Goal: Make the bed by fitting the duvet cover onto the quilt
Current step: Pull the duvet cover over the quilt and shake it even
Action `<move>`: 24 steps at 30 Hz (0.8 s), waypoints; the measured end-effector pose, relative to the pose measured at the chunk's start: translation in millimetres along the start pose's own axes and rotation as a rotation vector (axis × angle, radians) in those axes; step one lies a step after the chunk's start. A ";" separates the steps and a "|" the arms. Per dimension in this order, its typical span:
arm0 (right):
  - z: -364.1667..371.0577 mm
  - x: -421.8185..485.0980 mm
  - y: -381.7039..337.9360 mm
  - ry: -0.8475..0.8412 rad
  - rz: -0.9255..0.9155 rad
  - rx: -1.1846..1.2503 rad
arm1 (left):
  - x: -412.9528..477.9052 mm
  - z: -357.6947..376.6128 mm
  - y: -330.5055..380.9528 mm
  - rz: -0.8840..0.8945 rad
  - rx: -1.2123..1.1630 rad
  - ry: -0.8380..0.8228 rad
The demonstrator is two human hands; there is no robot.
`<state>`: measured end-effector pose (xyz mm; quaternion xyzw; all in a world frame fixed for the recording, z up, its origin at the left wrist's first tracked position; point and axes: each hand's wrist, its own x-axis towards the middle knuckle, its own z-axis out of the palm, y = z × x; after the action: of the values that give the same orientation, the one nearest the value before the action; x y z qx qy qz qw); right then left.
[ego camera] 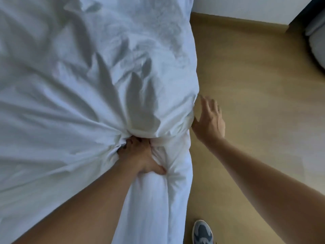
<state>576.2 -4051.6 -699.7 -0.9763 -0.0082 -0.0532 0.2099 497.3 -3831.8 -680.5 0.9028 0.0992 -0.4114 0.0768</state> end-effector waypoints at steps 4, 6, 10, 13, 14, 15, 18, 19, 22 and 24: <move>2.4 9.2 6.6 -0.244 -0.164 -0.030 | -1.9 -2.0 6.5 -0.032 0.010 -0.009; 0.5 4.5 18.4 -0.314 -0.215 0.063 | -4.5 -1.7 7.7 -0.041 0.012 0.002; -6.1 4.3 27.0 -0.260 -0.204 0.301 | -2.8 -2.5 7.8 -0.070 0.014 -0.029; -14.3 -2.9 24.8 -0.183 -0.094 0.484 | -0.7 -3.9 8.6 -0.081 0.045 -0.045; -16.6 -4.9 24.9 -0.162 -0.034 0.509 | -0.1 -3.8 8.5 -0.085 0.051 -0.047; -18.2 -7.3 26.0 -0.141 0.039 0.522 | 0.1 -3.2 8.1 -0.092 0.051 -0.046; -26.8 -10.9 17.5 -0.247 0.503 0.874 | 0.5 -1.7 7.6 -0.109 0.044 -0.043; -28.3 -11.4 13.0 -0.387 0.741 1.057 | 0.7 -1.3 7.6 -0.110 0.043 -0.040; -29.0 -21.5 1.9 -0.794 1.086 1.282 | 0.9 0.3 6.4 -0.108 0.027 -0.030; -22.1 -29.3 -8.1 -0.883 1.081 1.229 | 1.2 0.2 5.9 -0.107 0.006 -0.029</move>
<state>544.5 -4053.1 -679.4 -0.4966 0.3418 0.4420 0.6643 499.4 -3837.5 -681.2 0.8904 0.1448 -0.4283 0.0532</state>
